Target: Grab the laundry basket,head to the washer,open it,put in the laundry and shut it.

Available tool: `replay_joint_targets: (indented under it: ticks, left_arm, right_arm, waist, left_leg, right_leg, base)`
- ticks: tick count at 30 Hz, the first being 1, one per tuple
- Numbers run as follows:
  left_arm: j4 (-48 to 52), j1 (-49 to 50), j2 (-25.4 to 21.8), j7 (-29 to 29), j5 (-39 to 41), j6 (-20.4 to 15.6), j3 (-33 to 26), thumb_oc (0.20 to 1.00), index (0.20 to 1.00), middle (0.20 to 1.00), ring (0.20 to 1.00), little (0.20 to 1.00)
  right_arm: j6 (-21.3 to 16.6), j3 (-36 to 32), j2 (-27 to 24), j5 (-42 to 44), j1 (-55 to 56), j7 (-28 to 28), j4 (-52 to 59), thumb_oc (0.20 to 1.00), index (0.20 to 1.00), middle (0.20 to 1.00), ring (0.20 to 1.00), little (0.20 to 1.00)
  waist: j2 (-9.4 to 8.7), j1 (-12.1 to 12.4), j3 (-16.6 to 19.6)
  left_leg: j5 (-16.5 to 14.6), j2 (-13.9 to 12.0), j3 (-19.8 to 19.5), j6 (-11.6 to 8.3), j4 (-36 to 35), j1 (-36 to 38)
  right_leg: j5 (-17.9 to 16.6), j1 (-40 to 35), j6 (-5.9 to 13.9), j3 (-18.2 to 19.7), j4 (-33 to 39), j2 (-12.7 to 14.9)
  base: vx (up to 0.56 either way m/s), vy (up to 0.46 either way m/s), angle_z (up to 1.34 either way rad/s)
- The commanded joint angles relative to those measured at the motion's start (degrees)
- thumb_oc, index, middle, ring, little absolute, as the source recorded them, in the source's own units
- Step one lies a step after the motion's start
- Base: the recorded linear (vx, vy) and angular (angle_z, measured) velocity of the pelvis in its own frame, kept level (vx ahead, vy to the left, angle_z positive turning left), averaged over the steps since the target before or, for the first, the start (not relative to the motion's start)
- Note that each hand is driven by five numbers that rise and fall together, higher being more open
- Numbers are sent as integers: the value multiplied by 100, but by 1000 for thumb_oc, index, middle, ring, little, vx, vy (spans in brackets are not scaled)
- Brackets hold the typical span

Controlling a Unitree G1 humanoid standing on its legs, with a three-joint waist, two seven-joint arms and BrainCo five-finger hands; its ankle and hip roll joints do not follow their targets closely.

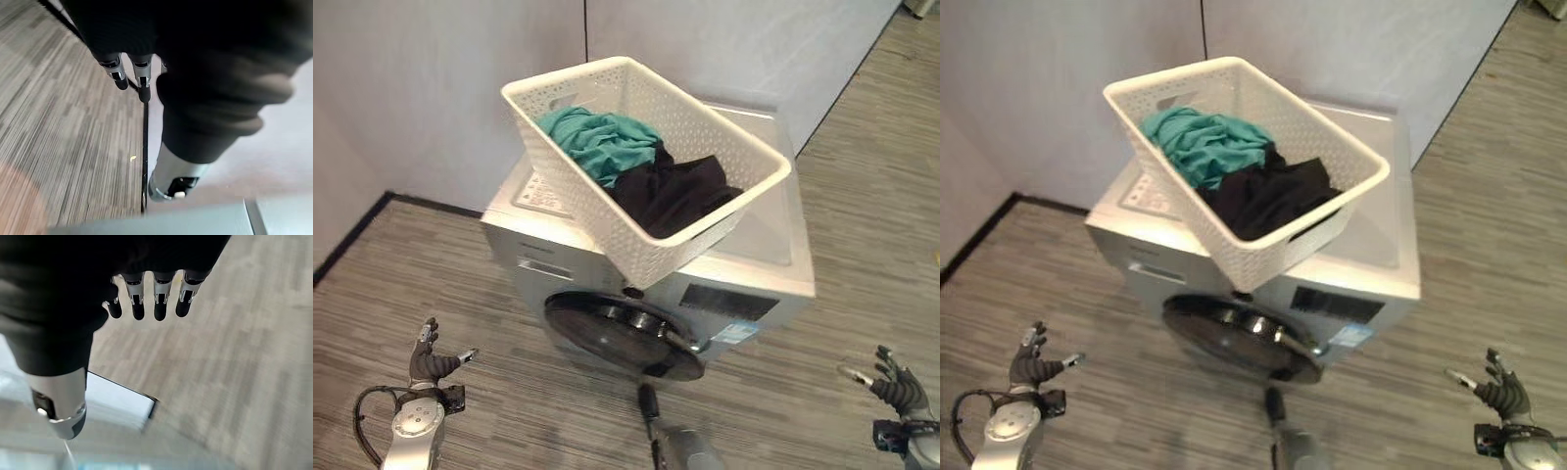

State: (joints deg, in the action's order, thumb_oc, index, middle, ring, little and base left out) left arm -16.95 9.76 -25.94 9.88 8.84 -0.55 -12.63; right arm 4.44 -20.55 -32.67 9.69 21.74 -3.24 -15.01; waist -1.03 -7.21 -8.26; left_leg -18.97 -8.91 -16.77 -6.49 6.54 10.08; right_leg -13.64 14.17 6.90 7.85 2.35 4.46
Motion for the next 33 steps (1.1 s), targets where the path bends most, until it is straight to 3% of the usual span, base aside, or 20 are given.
replay_joint_targets:
  ticks: [1,3,6,10,12,13,21,26,33]
  left_arm:
    - [-32,75,-420,61,-277,-126,-262,1000,1000,1000,1000,1000]
    - [-73,48,-490,111,-331,-124,-263,1000,1000,1000,1000,1000]
    - [-45,-75,-512,49,-228,-143,-67,1000,1000,1000,1000,1000]
    - [68,-186,-580,-189,-488,-44,454,1000,1000,1000,1000,1000]
    - [130,-132,-542,-272,-586,0,545,1000,1000,1000,1000,1000]
    - [256,-71,-377,-374,-581,35,713,1000,1000,1000,1000,1000]
    - [443,60,-9,-615,-578,-1,1544,1000,1000,1000,1000,1000]
    - [518,-82,33,-717,-553,2,1993,1000,1000,1000,1000,1000]
    - [552,-375,80,-719,-459,-34,2443,1000,1000,1000,1000,1000]
  right_arm:
    - [-127,-127,-430,-333,-197,39,83,1000,1000,1000,1000,1000]
    - [-103,-20,-391,-489,-300,19,140,1000,1000,1000,1000,1000]
    - [-121,270,-338,-749,-564,93,193,1000,1000,1000,1000,1000]
    - [-104,550,-411,-1321,-754,213,424,1000,1000,1000,1000,1000]
    - [-68,636,-386,-1521,-806,205,458,1000,1000,1000,1000,1000]
    - [6,926,-438,-2031,-1030,280,420,1000,1000,1000,1000,1000]
    - [-13,2272,-500,-2598,-2094,385,-372,1000,1000,1000,1000,1000]
    - [-19,2720,-471,-2594,-2694,625,-1011,1000,1000,1000,1000,1000]
    - [-31,3036,-414,-2338,-3471,1051,-1733,1000,1000,1000,1000,1000]
  waist:
    - [-78,68,28]
    - [-68,114,-168]
    - [10,178,-349]
    - [100,320,-254]
    - [106,392,-196]
    - [79,594,-90]
    - [-4,930,149]
    - [15,1037,37]
    - [177,1138,-320]
  left_leg:
    - [239,149,171,420,-376,227]
    - [252,361,301,562,-285,182]
    - [525,681,323,685,-267,-102]
    - [710,971,83,805,-197,-481]
    - [750,1003,65,808,-217,-524]
    - [800,1043,74,792,-253,-626]
    - [1098,799,113,647,-791,-619]
    - [1447,771,-107,535,-1086,-709]
    - [1610,808,-312,515,-1130,-1007]
  right_leg:
    - [184,122,450,19,261,-55]
    - [244,196,471,-19,158,16]
    - [627,155,293,151,-670,24]
    - [1236,-380,108,417,-1371,-42]
    - [1368,-544,50,373,-1389,-36]
    - [1413,-847,40,116,-1156,112]
    - [1291,-1306,49,-310,-70,223]
    - [1271,-1405,2,-531,146,164]
    - [1309,-1239,-76,-590,123,80]
  base:
    - [-297,289,-41]
    - [-356,217,-47]
    - [-368,159,-32]
    - [-200,72,6]
    - [-79,-16,1]
    - [-63,-91,9]
    - [-20,-122,8]
    - [-19,-110,35]
    - [-55,-56,28]
